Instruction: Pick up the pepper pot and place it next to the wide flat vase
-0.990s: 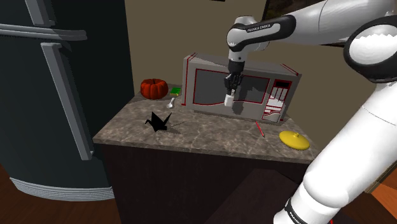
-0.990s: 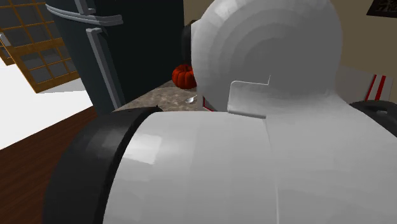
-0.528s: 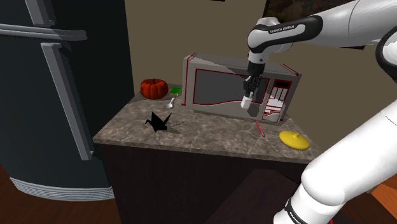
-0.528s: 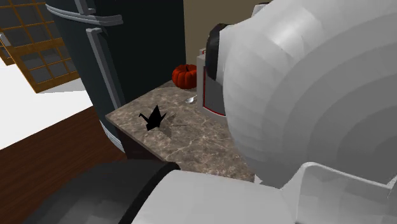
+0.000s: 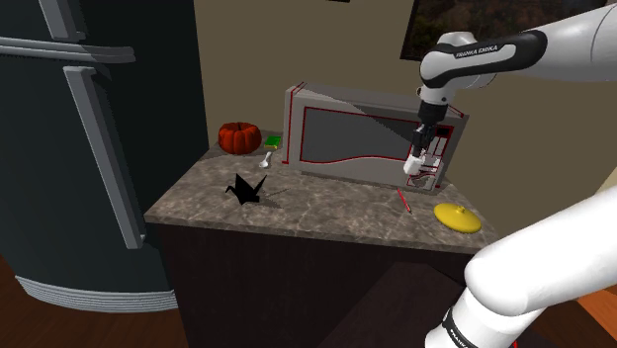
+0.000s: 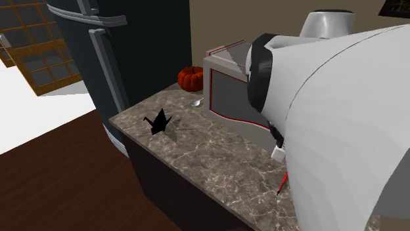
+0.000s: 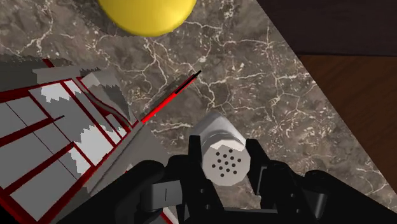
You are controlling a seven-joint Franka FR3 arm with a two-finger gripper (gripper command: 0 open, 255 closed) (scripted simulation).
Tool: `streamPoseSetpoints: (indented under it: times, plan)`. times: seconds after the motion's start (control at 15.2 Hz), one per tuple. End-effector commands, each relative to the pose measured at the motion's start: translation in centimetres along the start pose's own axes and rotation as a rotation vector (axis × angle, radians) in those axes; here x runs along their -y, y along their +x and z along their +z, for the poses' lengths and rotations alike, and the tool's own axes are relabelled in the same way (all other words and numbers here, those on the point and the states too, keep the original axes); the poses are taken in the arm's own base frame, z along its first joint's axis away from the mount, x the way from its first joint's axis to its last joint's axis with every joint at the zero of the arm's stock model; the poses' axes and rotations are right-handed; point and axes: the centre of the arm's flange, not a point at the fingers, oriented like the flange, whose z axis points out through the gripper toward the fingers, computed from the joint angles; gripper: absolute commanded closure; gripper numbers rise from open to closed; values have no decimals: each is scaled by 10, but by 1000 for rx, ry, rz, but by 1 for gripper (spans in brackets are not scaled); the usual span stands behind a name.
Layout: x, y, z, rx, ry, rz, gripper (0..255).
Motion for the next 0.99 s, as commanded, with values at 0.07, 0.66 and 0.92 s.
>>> streamPoseSetpoints:
  times: [0.07, 0.66, 0.92]
  plan:
    - [-24, -34, 1, 0, 1, -1, 255]
    - [-45, -65, 33, 0, 1, -1, 255]
    - [-45, -65, 54, 0, 1, -1, 255]
